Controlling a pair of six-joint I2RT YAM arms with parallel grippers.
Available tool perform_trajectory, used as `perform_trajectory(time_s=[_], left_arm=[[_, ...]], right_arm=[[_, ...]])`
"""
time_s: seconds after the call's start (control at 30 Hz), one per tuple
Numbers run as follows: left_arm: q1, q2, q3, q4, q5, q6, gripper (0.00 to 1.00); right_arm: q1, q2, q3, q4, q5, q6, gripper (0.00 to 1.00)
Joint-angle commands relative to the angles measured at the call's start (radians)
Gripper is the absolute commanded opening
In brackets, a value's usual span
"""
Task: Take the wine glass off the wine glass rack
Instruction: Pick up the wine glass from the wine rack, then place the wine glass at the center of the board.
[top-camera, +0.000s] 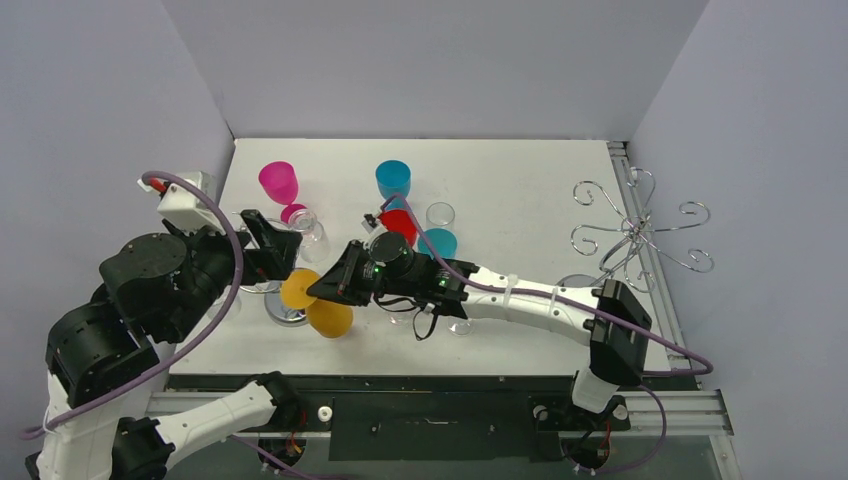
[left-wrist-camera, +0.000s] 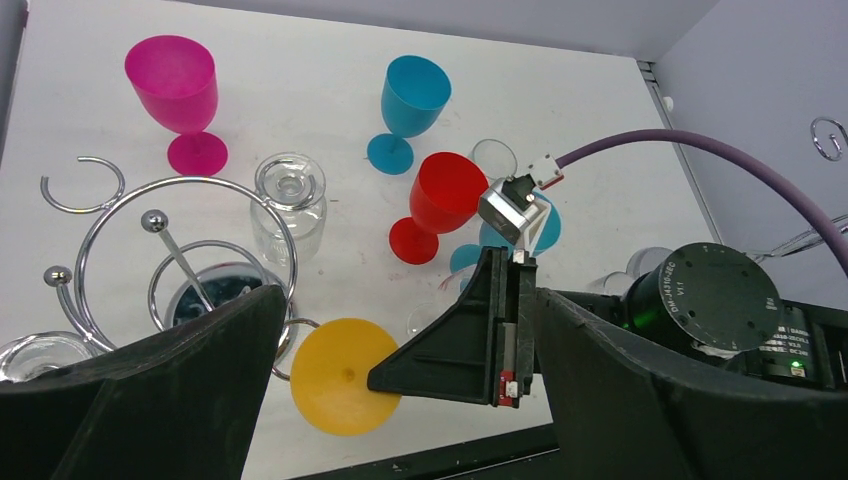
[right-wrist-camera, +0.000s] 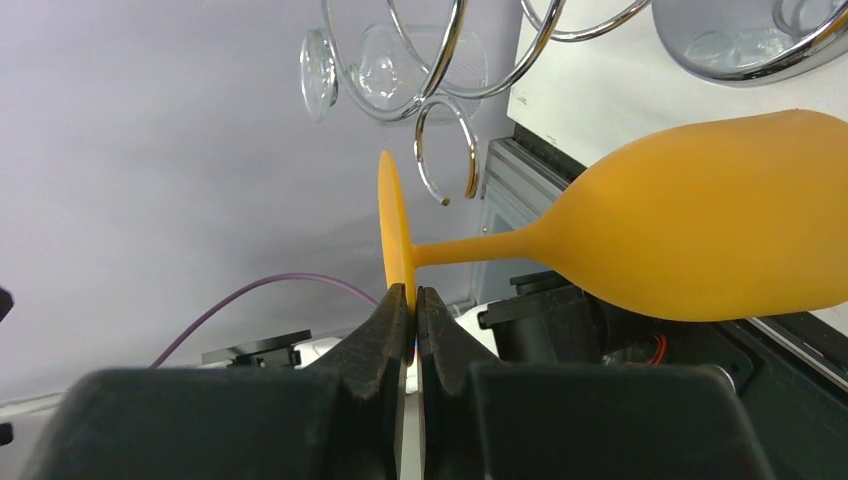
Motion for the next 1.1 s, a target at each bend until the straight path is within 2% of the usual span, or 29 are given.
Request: perform_trajectory(time_s=[0.0,0.23,0.33,0.63,0.77,0.87,0.97,1.07], left_arm=[[0.005,0.019,-0.002,0.069,0.017,0.003,0.91],[0.004,0.047,0.015,0.086,0.034,-0.002,0.91],[0.004,0.073,0.044,0.092,0.043,-0.001,0.91],[0.004,0.169,0.235,0.122,0.072,0.017,0.91],[0.005,0.291,0.387,0.131,0.136,0.032,0.91],[0.006,0.362,0.479,0.153,0.167,0.046,0.92],[0.021,0.430,0.532,0.185,0.216,0.049,0.92],[0.102,0.455,0.530,0.237,0.332,0.024,0.93]], right_arm=[[0.004,-0.085,-0.024,0.051,0.019,0.001,0.00],[0.004,-0.181,-0.061,0.025,0.043,-0.004,0.00],[0.004,-0.250,-0.058,-0.046,0.065,-0.025,0.00],[-0.043,-0.381,-0.028,-0.144,0.113,-0.058,0.00],[-0.152,-0.407,0.043,-0.172,0.081,-0.073,0.00],[-0.259,-0.405,0.172,-0.224,0.036,-0.103,0.00],[-0.343,-0.393,0.247,-0.236,-0.023,-0.095,0.00],[-0.450,-0.407,0.264,-0.177,-0.120,-0.039,0.00]])
